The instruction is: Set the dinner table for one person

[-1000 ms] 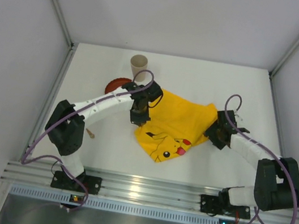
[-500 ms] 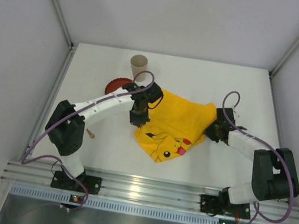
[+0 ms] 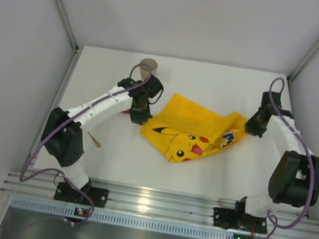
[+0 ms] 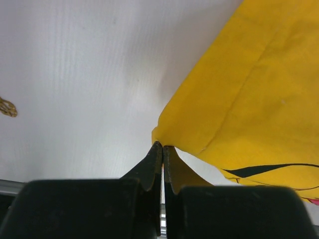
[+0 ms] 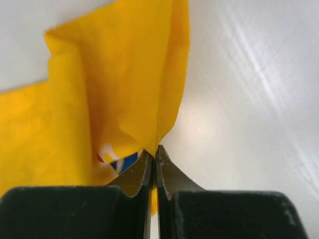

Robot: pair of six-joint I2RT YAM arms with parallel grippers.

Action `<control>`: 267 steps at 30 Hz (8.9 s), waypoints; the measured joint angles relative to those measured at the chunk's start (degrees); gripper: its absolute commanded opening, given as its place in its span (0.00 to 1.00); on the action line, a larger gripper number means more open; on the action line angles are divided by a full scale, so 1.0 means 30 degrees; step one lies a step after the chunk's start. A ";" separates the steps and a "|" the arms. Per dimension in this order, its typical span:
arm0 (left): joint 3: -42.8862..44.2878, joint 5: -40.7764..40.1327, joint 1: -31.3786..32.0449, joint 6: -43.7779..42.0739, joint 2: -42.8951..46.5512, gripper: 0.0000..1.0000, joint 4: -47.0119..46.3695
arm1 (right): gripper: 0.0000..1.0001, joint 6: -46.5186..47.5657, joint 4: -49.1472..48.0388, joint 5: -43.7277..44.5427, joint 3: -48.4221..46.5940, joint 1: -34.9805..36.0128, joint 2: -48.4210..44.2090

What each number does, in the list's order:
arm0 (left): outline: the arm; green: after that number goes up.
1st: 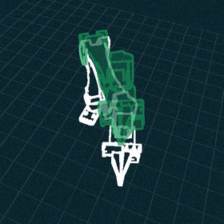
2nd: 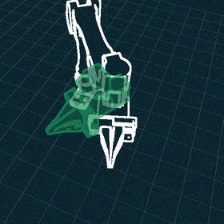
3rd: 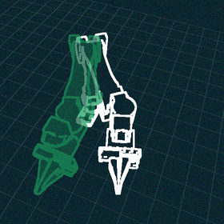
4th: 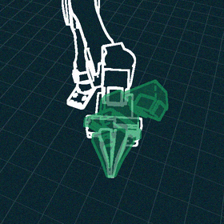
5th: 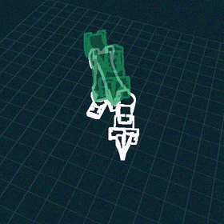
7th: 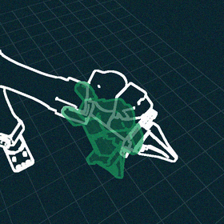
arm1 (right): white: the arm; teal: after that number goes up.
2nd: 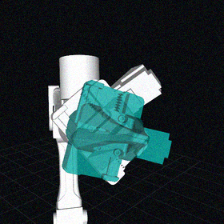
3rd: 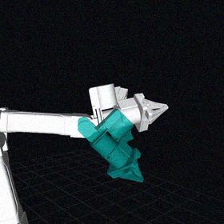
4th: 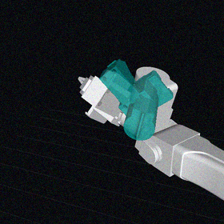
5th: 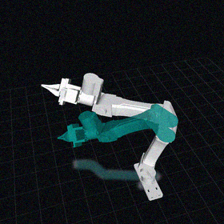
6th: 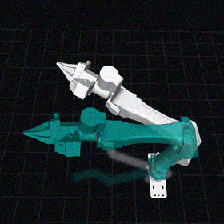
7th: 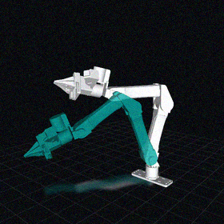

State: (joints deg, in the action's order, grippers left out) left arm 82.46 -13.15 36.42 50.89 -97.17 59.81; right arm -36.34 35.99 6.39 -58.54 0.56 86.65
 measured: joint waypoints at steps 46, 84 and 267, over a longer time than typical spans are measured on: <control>-0.0073 0.2557 0.0131 -0.0029 -0.1093 0.00 0.0189 | 0.57 -0.1632 -0.4896 -0.3934 0.5442 0.1632 -0.1013; -0.1173 0.2222 0.0131 -0.0022 -0.0095 0.00 0.0648 | 0.00 -0.0678 -0.5355 -0.1078 0.5610 0.0372 -0.0976; -0.5297 -0.0597 -0.6091 -0.2120 0.5880 0.85 -0.0058 | 0.59 -0.0831 0.0634 -0.6499 -0.2958 -0.0568 -0.0634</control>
State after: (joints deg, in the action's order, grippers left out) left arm 66.57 -14.94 18.15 44.53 -79.53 59.64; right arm -38.83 37.89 -13.10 -67.42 -1.15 84.75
